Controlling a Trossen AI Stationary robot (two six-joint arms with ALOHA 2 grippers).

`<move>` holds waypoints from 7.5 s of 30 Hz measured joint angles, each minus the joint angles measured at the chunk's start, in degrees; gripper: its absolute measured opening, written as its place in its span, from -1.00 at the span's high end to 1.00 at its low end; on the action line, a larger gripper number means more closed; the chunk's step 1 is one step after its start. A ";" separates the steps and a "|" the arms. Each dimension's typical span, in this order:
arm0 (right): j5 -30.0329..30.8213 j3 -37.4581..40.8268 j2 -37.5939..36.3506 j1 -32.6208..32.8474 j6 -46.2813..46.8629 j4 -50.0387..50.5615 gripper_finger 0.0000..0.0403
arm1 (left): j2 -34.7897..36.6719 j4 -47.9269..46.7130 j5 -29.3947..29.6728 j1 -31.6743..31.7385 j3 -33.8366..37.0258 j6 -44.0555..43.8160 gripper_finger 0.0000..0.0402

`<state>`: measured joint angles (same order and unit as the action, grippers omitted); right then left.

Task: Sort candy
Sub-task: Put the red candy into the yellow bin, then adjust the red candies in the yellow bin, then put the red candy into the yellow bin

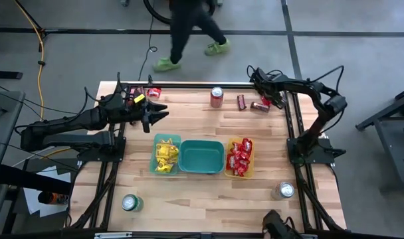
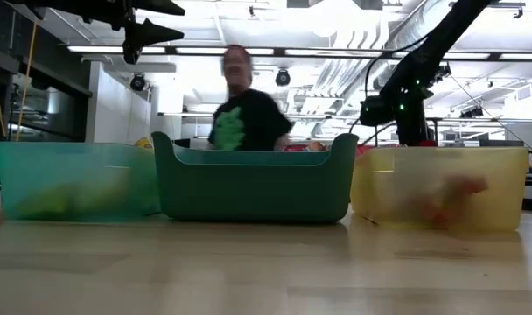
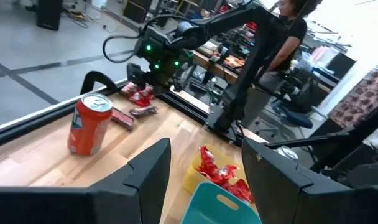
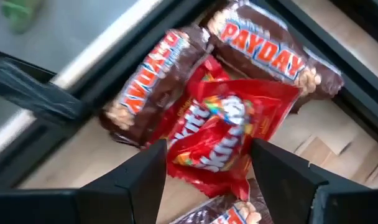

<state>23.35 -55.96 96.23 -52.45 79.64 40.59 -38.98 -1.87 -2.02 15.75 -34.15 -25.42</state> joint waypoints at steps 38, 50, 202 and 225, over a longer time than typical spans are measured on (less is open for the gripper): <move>-14.41 -1.11 -35.14 33.88 -49.16 -24.07 0.99 | 5.44 0.58 -0.39 -0.11 -0.02 5.62 0.07; -31.53 -1.09 -33.01 46.99 -65.52 -37.45 1.00 | 5.13 2.18 -5.76 -0.11 -0.07 6.15 0.07; -11.30 -6.21 -23.08 52.93 -56.72 -2.25 1.00 | -3.22 -9.19 3.41 0.59 -3.32 -3.41 0.07; -14.93 -6.16 -23.04 49.47 -55.67 -2.25 1.00 | -34.84 -41.91 27.01 32.65 -9.20 -8.55 0.07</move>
<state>8.42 -62.13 73.19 -2.98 23.97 38.34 -73.83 -43.78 24.99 48.39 -43.35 -33.97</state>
